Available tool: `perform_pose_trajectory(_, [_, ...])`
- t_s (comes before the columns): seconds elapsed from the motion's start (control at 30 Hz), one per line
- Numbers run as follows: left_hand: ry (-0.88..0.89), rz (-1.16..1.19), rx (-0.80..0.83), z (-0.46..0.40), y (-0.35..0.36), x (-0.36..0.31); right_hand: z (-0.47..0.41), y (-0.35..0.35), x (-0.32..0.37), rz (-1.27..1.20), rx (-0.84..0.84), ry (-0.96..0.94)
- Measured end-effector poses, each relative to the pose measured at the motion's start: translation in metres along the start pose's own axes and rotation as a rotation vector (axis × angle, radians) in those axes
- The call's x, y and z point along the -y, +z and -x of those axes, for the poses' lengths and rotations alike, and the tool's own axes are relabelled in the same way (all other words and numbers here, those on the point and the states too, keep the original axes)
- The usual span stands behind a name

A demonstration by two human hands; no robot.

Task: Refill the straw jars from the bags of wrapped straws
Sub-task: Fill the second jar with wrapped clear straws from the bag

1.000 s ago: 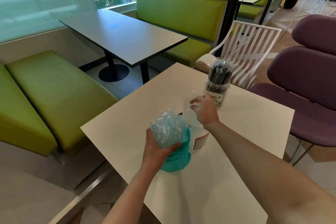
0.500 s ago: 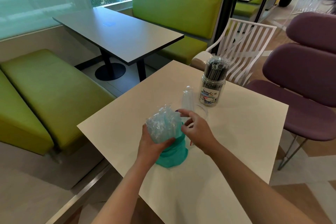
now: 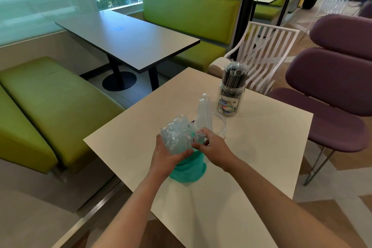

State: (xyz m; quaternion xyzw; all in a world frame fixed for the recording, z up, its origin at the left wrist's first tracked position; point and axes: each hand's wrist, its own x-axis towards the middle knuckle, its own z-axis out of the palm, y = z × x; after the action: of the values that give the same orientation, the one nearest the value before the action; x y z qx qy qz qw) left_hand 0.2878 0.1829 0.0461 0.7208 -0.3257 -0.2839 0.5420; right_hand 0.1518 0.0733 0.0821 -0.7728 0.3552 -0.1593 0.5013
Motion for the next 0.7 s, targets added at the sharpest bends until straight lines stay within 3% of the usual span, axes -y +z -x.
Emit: perform_pose_trajectory(0.7, [0.006, 0.063, -0.034, 0.0024, 0.0032, -0.0031, -0.0005, -0.0002, -0.0049, -0.092, -0.060, -0.007])
